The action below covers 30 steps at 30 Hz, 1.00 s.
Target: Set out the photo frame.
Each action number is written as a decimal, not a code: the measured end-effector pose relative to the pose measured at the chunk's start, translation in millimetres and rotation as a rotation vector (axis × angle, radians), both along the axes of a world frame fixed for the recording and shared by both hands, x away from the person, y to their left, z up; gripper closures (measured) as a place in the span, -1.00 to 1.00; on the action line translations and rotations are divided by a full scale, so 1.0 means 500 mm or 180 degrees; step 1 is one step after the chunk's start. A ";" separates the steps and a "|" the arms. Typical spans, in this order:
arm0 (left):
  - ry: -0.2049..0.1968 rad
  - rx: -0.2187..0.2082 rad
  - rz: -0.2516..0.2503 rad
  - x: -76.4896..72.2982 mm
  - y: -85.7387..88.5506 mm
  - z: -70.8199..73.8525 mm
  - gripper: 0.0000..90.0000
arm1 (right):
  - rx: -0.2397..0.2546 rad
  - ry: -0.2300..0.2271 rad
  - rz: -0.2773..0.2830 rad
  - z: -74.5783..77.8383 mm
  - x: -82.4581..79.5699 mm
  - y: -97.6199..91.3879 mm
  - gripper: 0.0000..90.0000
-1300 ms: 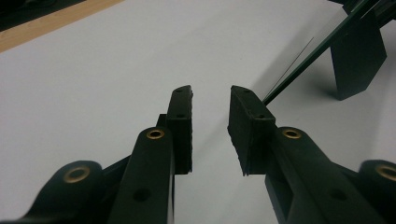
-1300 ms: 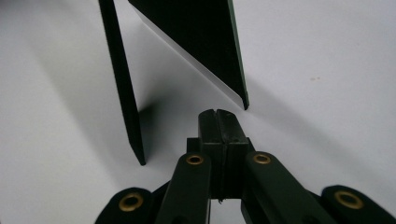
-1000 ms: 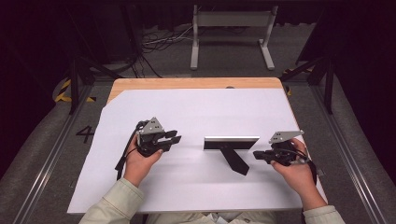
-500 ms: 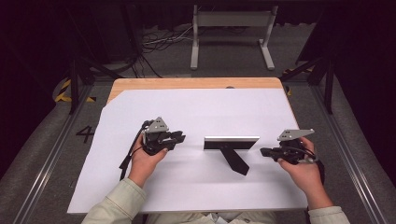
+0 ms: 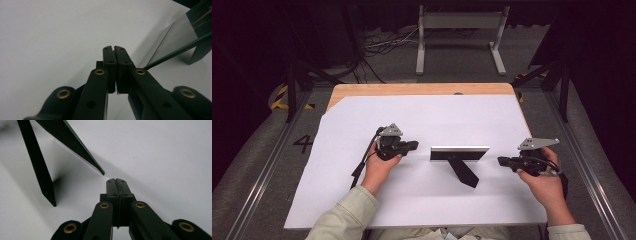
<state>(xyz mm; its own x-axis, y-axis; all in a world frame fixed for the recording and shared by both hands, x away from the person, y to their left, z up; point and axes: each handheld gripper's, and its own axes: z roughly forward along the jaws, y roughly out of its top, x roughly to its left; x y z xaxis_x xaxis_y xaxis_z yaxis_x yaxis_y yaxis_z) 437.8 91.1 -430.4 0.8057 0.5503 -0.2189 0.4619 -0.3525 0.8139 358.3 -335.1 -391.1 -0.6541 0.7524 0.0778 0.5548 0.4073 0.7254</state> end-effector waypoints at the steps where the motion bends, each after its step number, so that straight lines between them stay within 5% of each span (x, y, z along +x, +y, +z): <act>1: 0.0009 0.0007 -0.0002 0.000 -0.002 -0.002 1.00 | -0.0004 -0.0012 -0.0013 0.000 -0.001 -0.002 1.00; 11: 0.0109 0.0099 -0.0191 0.016 -0.061 -0.011 1.00 | 0.0015 -0.0028 -0.0092 0.003 -0.018 -0.018 1.00; 21: 0.0318 0.0101 -0.0323 0.025 -0.076 -0.034 1.00 | 0.0037 -0.0010 -0.0153 0.003 -0.028 -0.032 1.00; 30: 0.0362 0.0146 -0.0462 0.021 -0.092 -0.047 1.00 | 0.0057 -0.0006 -0.0139 0.004 -0.029 -0.030 1.00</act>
<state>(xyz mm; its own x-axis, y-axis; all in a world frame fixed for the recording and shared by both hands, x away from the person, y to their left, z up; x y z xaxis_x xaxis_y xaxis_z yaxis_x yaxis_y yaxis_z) 448.4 45.0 -453.7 0.8489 0.4416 -0.2904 0.4915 -0.4576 0.7409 343.6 -350.2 -389.0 -0.6209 0.7787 0.0903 0.5703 0.3697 0.7335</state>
